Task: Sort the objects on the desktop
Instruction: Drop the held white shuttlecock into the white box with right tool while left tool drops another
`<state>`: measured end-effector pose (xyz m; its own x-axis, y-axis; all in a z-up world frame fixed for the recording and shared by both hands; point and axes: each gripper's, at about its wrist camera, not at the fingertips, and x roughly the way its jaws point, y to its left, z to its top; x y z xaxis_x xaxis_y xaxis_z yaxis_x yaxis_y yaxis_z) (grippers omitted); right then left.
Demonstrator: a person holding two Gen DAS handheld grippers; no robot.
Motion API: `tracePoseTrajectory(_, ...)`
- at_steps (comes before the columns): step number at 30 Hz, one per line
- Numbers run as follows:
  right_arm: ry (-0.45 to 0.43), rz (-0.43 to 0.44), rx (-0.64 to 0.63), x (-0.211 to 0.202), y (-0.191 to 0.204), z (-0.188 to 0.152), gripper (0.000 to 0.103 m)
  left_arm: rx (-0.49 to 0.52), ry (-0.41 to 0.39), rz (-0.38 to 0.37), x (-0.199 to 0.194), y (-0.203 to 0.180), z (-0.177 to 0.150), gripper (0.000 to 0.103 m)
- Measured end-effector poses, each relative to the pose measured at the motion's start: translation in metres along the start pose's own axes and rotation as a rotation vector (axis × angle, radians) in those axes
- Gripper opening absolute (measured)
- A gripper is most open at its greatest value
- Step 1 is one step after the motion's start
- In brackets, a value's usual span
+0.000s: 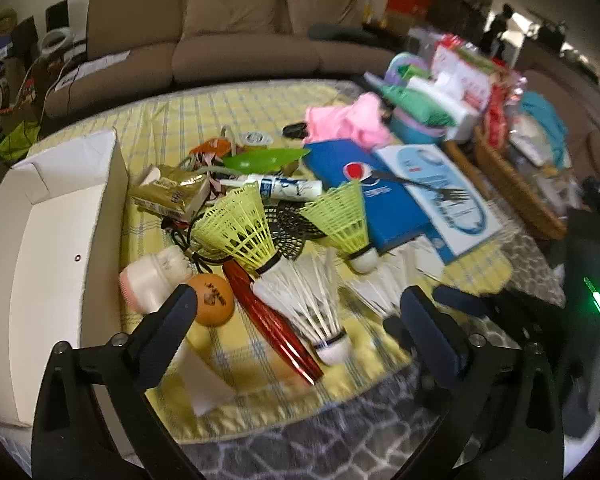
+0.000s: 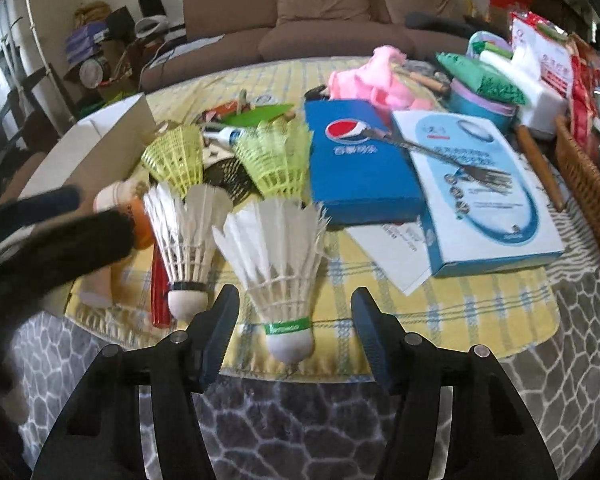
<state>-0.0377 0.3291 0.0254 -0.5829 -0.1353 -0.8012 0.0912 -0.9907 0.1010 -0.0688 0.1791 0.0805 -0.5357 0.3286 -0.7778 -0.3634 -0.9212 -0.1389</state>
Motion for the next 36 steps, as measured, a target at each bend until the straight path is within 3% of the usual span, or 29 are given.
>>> tracePoseTrajectory(2,0.012,-0.014,-0.012,0.003,0.002,-0.001,0.059,0.0,0.028,0.016,0.013,-0.001,0.001,0.088)
tracePoseTrajectory(10,0.053,0.0,-0.027,0.017,0.004,-0.001,0.038,0.01,0.085,0.005,0.036,-0.002,0.001,0.088)
tracePoseTrajectory(11,0.06,-0.008,-0.036,0.018,0.006,-0.001,0.031,0.022,0.092,0.007,0.037,-0.004,0.001,0.085)
tracePoseTrajectory(14,0.067,0.001,-0.006,0.016,0.0,-0.002,0.029,0.039,0.114,-0.01,0.042,-0.007,0.002,0.055)
tracePoseTrajectory(18,0.067,0.014,0.091,0.009,-0.017,-0.003,0.029,0.022,0.118,-0.055,0.042,-0.004,0.005,0.05)
tracePoseTrajectory(22,0.01,0.044,0.21,-0.007,-0.042,-0.003,0.029,-0.005,0.108,-0.114,0.034,0.001,0.009,0.047)
tracePoseTrajectory(26,-0.062,0.124,0.307,-0.028,-0.056,-0.001,0.029,0.006,0.076,-0.148,0.008,-0.001,0.014,0.046)
tracePoseTrajectory(29,-0.126,0.172,0.299,-0.049,-0.048,0.002,0.029,0.026,0.027,-0.181,-0.027,0.003,0.018,0.046)
tracePoseTrajectory(33,-0.223,0.254,0.25,-0.087,-0.02,0.008,0.029,0.065,-0.026,-0.213,-0.085,0.025,0.024,0.046)
tracePoseTrajectory(36,-0.277,0.296,0.146,-0.112,0.026,0.017,0.029,0.112,-0.032,-0.213,-0.128,0.056,0.024,0.046)
